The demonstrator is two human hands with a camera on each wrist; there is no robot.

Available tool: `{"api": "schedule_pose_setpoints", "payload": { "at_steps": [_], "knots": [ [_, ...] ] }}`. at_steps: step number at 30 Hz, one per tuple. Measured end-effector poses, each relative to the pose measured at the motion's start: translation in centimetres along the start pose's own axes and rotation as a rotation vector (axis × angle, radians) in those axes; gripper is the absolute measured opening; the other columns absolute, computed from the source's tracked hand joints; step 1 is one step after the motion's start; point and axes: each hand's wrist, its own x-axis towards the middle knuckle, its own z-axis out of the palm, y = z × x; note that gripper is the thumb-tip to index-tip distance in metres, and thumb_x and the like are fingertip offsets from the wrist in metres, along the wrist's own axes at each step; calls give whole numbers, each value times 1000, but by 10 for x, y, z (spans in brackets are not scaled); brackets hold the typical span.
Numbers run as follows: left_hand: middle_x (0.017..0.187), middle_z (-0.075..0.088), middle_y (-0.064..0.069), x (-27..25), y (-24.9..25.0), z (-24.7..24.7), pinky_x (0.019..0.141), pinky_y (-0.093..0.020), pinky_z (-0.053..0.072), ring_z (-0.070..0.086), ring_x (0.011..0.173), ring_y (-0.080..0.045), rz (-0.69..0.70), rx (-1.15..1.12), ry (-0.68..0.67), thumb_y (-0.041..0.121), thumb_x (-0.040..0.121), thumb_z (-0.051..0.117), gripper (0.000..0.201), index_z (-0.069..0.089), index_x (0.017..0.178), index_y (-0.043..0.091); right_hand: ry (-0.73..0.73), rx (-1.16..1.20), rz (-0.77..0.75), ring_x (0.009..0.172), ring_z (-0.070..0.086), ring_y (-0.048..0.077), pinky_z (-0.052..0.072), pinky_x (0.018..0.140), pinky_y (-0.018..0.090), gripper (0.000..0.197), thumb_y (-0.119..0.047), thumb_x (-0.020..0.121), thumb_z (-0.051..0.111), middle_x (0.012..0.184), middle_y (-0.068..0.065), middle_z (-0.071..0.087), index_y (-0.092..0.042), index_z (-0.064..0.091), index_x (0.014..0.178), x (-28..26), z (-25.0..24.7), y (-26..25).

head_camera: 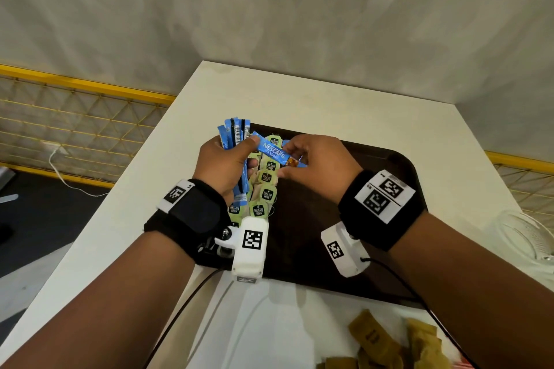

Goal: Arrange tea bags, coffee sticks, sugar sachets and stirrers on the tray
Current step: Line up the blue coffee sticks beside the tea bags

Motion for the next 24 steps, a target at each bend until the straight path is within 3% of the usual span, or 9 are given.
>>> {"api": "schedule_pose_setpoints", "payload": {
  "at_steps": [4, 7, 10, 15, 20, 24],
  "knots": [
    [75, 67, -2, 0, -3, 2, 47, -19, 49, 60, 48, -4, -32, -20, -18, 24, 86, 70, 14, 67, 96, 13, 33, -69, -15, 97, 61, 14, 44, 80, 24, 33, -30, 87, 64, 111, -4, 69, -20, 65, 119, 1, -2, 7],
    [84, 69, -3, -1, -7, 2, 50, -20, 50, 61, 52, -5, -79, -17, -61, 27, 87, 68, 18, 67, 98, 12, 3, -97, 90, 102, 60, 15, 41, 83, 23, 34, -30, 86, 65, 114, -2, 68, -21, 65, 119, 8, -3, 25],
    [83, 69, 0, -1, -9, 0, 52, -19, 52, 62, 55, -5, -110, -10, -83, 29, 87, 67, 16, 67, 91, 14, -75, -199, 248, 105, 60, 19, 47, 95, 33, 34, -34, 82, 69, 116, -2, 66, -25, 65, 114, 13, 0, 47],
    [84, 69, 0, -1, -10, 0, 52, -19, 52, 62, 61, -8, -121, 8, -95, 30, 87, 67, 17, 67, 92, 14, -199, -400, 357, 114, 52, 27, 47, 97, 43, 39, -41, 77, 73, 121, 3, 54, -33, 64, 114, 17, 5, 54],
    [86, 69, -2, -5, -11, 1, 54, -19, 53, 62, 63, -10, -123, 20, -99, 29, 87, 67, 14, 68, 89, 16, -212, -392, 359, 113, 53, 27, 47, 97, 39, 44, -37, 77, 74, 123, 6, 53, -27, 62, 118, 21, 6, 52],
    [82, 68, -1, -6, -10, -3, 54, -20, 53, 61, 61, -10, -136, 0, -92, 28, 88, 67, 11, 67, 87, 17, -287, -376, 331, 112, 58, 22, 45, 98, 31, 29, -24, 84, 69, 122, 4, 61, -17, 68, 112, 27, 6, 47]
  ]
}}
